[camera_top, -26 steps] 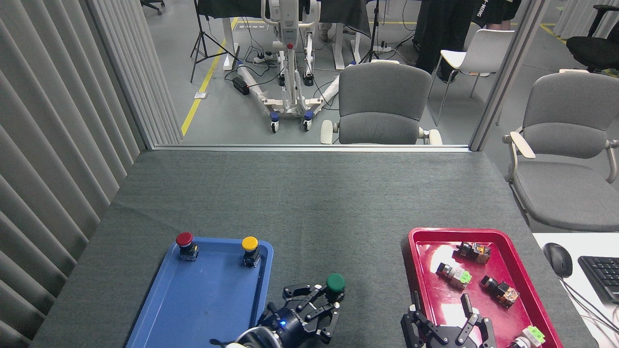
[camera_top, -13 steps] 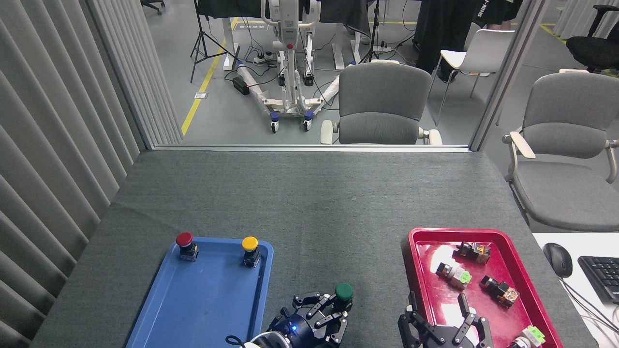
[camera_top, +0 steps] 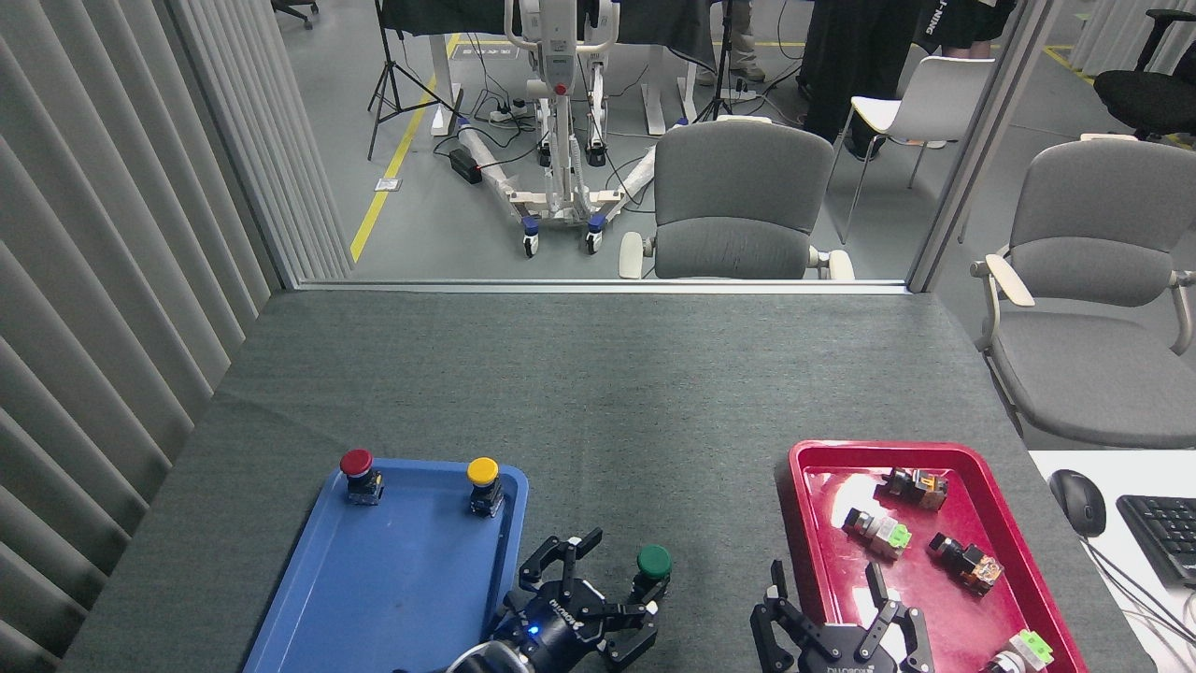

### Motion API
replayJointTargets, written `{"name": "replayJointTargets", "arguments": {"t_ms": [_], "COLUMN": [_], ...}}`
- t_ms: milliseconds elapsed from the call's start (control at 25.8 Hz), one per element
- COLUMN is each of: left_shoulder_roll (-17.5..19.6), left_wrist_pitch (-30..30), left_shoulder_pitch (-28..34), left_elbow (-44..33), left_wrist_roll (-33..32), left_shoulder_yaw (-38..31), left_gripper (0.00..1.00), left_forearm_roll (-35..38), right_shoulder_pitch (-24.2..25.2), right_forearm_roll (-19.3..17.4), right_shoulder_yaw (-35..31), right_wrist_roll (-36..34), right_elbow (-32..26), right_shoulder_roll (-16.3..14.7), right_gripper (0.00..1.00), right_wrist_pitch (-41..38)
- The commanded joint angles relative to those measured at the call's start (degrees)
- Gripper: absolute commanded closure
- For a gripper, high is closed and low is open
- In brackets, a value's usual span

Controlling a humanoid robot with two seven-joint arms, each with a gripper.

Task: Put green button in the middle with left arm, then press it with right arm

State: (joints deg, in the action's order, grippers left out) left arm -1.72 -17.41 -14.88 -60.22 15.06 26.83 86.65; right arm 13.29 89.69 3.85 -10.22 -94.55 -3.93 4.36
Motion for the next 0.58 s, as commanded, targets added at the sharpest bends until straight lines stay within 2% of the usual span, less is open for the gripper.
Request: {"name": "replayJointTargets", "arguments": {"t_ms": [0,155,272,427,466,543], "left_shoulder_roll": [3.74,4.26,5.85,6.29,7.08,8.57], "left_wrist_pitch": [4.4,14.25,20.84,22.6,22.6,22.6], "left_shoulder_pitch": [8.72,20.24,23.58,25.25,25.25,25.07], "left_elbow": [-14.75,-28.81,-31.01,-31.1,-31.19,-32.24], "left_wrist_roll": [-1.26,-1.43,-1.35,-1.52,-1.61,-1.7], "left_shoulder_yaw": [-7.13,-15.22,-20.93,-25.51,-26.12,-26.65], "left_gripper": [0.0,0.0,0.0,0.0,0.0,0.0], "left_forearm_roll": [-0.95,-0.6,-0.6,-0.78,-0.95,-1.04], "right_shoulder_pitch": [-0.1,-1.68,-2.83,-5.55,-6.17,-6.87], "right_forearm_roll": [0.49,2.07,2.78,4.01,4.18,4.27], "right_shoulder_yaw": [1.16,4.15,6.96,7.84,7.93,9.25], "right_wrist_roll": [0.12,0.12,0.2,1.26,1.79,2.14], "right_elbow": [0.06,0.5,1.91,4.99,5.6,7.01], "right_shoulder_roll": [0.76,1.82,2.78,5.07,5.33,5.51], "right_gripper": [0.01,0.01,0.01,0.04,0.06,0.18], "right_wrist_pitch": [0.39,2.85,5.22,6.54,6.54,6.63]}}
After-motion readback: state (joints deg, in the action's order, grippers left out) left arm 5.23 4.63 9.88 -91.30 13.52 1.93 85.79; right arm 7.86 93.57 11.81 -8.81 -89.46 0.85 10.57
